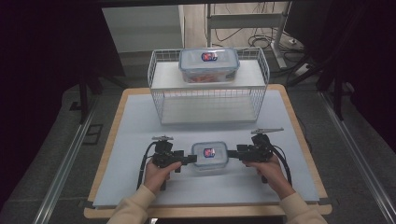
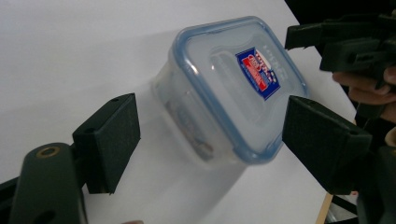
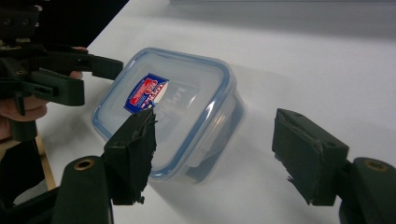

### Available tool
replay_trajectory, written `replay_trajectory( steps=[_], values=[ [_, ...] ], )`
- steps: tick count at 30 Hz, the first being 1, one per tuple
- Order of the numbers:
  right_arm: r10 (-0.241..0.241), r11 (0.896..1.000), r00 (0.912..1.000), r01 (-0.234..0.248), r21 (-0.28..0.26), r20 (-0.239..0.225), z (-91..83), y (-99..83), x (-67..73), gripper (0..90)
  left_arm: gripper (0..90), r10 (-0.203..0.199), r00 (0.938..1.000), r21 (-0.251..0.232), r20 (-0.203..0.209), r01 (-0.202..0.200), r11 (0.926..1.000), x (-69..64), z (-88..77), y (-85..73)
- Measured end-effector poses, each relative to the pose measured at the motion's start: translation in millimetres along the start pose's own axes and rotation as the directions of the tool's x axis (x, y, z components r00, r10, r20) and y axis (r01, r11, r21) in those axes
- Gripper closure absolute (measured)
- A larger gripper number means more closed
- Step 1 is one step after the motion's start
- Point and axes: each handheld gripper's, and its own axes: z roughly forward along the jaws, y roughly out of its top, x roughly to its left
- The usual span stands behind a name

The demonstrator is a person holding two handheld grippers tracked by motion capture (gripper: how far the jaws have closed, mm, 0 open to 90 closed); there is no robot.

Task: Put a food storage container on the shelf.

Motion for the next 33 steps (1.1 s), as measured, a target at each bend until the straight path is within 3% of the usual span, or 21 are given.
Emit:
replay_trajectory(
  steps=[8, 17, 20, 26, 33],
  values=[
    [0.010, 0.999, 0.9997, -0.009, 0.039, -0.022, 16.9, 0.5, 2.2, 27.7, 19.7, -0.049, 0.9982, 0.028, 0.034, 0.048, 0.9985, 2.6, 16.0, 2.4],
    [0.043, 0.996, 0.9980, -0.040, 0.074, -0.046, 29.9, 0.1, 0.9, 27.0, 26.2, -0.056, 0.9966, 0.054, 0.060, 0.053, 0.9971, 3.8, 21.6, 2.1],
    [0.073, 0.994, 0.9934, -0.064, 0.092, -0.089, 32.3, -0.3, 0.2, 32.3, 27.6, -0.060, 0.9962, 0.054, 0.064, 0.056, 0.9970, 2.3, 22.2, 1.6],
    [0.081, 0.992, 0.9914, -0.070, 0.108, -0.102, 29.6, -1.6, 0.7, 35.8, 34.1, -0.034, 0.9977, 0.044, 0.059, 0.032, 0.9985, -0.9, 18.1, -0.6],
    [0.063, 0.995, 0.9900, -0.052, 0.083, -0.126, 17.6, -8.4, 2.3, 46.6, 39.8, 0.003, 0.9983, 0.023, 0.058, -0.004, 0.9997, -8.3, 10.7, -11.2]
  ],
)
